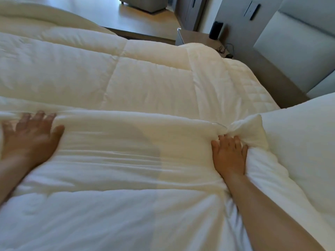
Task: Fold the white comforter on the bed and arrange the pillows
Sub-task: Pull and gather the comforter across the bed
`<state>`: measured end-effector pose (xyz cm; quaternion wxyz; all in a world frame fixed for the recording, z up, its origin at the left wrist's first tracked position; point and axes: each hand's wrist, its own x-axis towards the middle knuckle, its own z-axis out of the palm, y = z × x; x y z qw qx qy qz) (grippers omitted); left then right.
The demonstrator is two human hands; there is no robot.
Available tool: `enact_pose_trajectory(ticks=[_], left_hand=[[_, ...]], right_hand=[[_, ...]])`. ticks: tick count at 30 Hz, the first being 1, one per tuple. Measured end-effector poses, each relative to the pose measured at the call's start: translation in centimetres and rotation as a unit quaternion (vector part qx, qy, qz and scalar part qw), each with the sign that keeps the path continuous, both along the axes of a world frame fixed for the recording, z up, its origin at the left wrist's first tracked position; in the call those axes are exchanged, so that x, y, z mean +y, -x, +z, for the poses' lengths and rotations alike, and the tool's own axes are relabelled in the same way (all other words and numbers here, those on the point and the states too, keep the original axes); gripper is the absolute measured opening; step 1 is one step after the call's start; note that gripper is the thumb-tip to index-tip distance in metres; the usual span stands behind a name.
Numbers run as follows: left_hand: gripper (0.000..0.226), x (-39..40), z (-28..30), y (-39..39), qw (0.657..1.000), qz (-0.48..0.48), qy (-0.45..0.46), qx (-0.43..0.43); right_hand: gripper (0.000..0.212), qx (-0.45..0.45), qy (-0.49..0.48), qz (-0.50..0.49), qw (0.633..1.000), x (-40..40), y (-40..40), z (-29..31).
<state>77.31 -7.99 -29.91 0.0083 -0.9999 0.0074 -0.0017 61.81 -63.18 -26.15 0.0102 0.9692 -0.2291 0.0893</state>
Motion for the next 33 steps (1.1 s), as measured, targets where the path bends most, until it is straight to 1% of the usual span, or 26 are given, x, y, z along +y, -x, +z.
enact_pose_trajectory(ticks=[3,5,6,7,9,11,12,13,14,15,16,17,18,21,24,28,30,32,33], left_hand=[[0.062,-0.7,0.3,0.4,0.999,0.018,0.025,-0.019],[0.055,-1.9,2.0,1.1,0.997,0.04,0.047,-0.044],[0.051,-2.6,3.3,1.5,0.994,0.065,0.071,-0.049],[0.048,-3.1,4.9,1.6,0.989,0.091,0.107,-0.056],[0.051,-4.0,8.1,0.7,0.967,0.111,0.197,-0.115],[0.05,-4.9,10.9,-0.6,0.934,0.133,0.27,-0.19],[0.047,-5.4,11.7,-1.0,0.923,0.149,0.276,-0.222],[0.045,-5.9,11.6,-1.1,0.923,0.152,0.26,-0.239],[0.044,-6.5,11.0,-1.0,0.932,0.144,0.234,-0.238],[0.043,-7.0,9.6,-0.3,0.946,0.116,0.208,-0.218],[0.041,-7.3,7.4,0.7,0.963,0.079,0.175,-0.19],[0.039,-7.3,5.2,1.6,0.974,0.046,0.143,-0.171],[0.04,-7.0,3.5,2.1,0.98,0.02,0.118,-0.157],[0.049,-6.4,2.6,0.8,0.989,-0.004,0.093,-0.115],[0.059,-5.8,2.9,-0.1,0.994,-0.009,0.09,-0.068],[0.067,-5.7,3.5,0.3,0.995,-0.006,0.102,-0.009],[0.071,-5.8,4.4,0.6,0.995,0.0,0.089,0.032],[0.073,-6.2,5.5,2.0,0.996,0.02,0.058,0.059],[0.074,-6.4,6.0,2.9,0.996,0.028,0.046,0.065]], right_hand=[[0.055,-0.04,-0.032,0.003,0.999,0.5,-0.5,0.5],[0.047,-0.044,-0.046,0.004,0.998,0.8,-0.8,1.3],[0.041,-0.057,-0.064,0.004,0.996,1.0,-1.0,2.1],[0.032,-0.087,-0.099,-0.001,0.991,1.2,-1.3,3.2],[0.02,-0.194,-0.172,-0.011,0.966,1.6,-2.6,6.1],[0.018,-0.294,-0.218,0.004,0.931,2.6,-4.3,9.5],[0.02,-0.319,-0.222,0.022,0.921,3.0,-5.1,10.2],[0.025,-0.306,-0.194,0.025,0.932,3.2,-5.6,9.6],[0.031,-0.256,-0.131,0.015,0.958,2.9,-5.5,8.1],[0.037,-0.179,-0.075,-0.002,0.981,2.3,-4.7,6.0],[0.044,-0.107,-0.041,-0.018,0.993,1.8,-3.7,3.4],[0.05,-0.052,-0.028,-0.027,0.998,1.3,-2.8,1.3],[0.056,-0.019,-0.028,-0.032,0.999,0.7,-2.4,-0.1],[0.062,0.051,-0.007,-0.052,0.997,0.3,-3.4,-0.3],[0.063,0.074,0.032,-0.061,0.995,0.8,-3.9,-0.1],[0.062,0.122,0.1,-0.063,0.985,1.7,-3.2,0.3],[0.061,0.139,0.125,-0.076,0.979,2.2,-3.0,1.0],[0.06,0.146,0.101,-0.07,0.982,2.5,-2.6,1.6],[0.059,0.126,0.061,-0.053,0.989,2.6,-2.1,2.1]])
